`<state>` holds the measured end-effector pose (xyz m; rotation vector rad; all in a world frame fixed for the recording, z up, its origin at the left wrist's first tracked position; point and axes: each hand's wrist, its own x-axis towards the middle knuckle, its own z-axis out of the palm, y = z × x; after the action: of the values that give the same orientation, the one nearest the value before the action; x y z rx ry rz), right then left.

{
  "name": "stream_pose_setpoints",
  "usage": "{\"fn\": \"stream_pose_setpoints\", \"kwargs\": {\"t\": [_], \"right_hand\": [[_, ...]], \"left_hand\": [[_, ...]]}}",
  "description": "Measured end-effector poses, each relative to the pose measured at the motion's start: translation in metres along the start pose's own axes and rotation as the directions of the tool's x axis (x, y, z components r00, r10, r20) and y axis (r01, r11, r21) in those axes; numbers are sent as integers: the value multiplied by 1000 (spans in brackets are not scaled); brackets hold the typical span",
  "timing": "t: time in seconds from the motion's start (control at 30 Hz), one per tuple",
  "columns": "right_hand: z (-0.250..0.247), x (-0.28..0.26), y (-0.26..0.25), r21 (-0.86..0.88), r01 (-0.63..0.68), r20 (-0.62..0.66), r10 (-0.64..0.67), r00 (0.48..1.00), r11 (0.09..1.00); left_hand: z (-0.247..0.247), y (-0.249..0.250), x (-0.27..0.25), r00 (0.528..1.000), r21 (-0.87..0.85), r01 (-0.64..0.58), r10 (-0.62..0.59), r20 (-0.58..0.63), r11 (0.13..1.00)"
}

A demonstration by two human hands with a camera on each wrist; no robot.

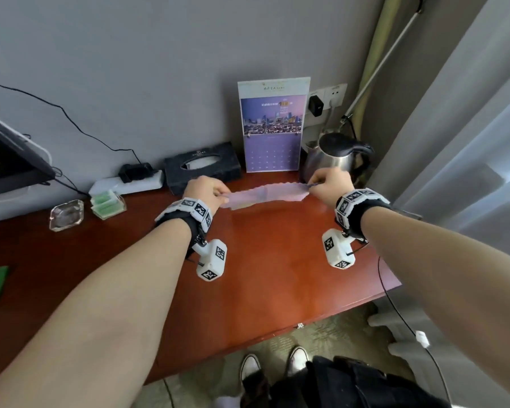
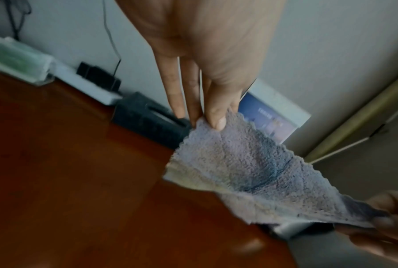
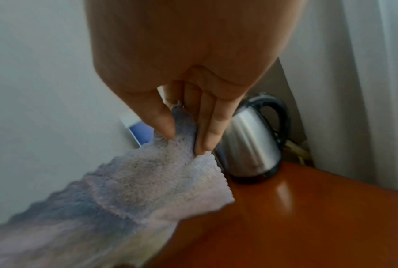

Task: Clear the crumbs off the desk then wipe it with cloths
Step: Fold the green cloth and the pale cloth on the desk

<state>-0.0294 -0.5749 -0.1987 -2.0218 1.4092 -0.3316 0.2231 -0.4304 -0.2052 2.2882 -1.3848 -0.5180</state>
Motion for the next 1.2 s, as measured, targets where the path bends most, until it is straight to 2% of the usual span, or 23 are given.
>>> {"fn": "stream_pose_setpoints", "kwargs": {"t": [0.13,0.27,0.37,0.47,0.57,0.77,0.87,1.2], "right_hand": [[38,-26,43,-211,-69,222,117,968,975],[66,-51,70,-456,-5,414,217,884,890],[81,-62,85,-495,20,458,241,856,869],[90,-67,95,-498,12,498,275,823,867],[95,-65,105,-442,-13,506,261,822,897],[103,-35,112,-311,-81,334,189,923,947],[110,-18,109,-286,-98,287,183,940,953],[126,34,107,-289,-44,302,135,944,956]], "left_hand": [[54,-28,-38,969,104,56,-79,235,993],[93,-43,-69,869,215,34,-135,477,976],[110,-48,-78,820,268,44,-188,540,962],[119,-50,-83,793,285,52,-213,571,957],[123,-56,-80,790,277,61,-216,574,959],[117,-65,-53,887,227,114,-202,416,967],[114,-66,-34,911,254,127,-214,353,959],[132,-78,1,913,293,198,-285,291,935]]}}
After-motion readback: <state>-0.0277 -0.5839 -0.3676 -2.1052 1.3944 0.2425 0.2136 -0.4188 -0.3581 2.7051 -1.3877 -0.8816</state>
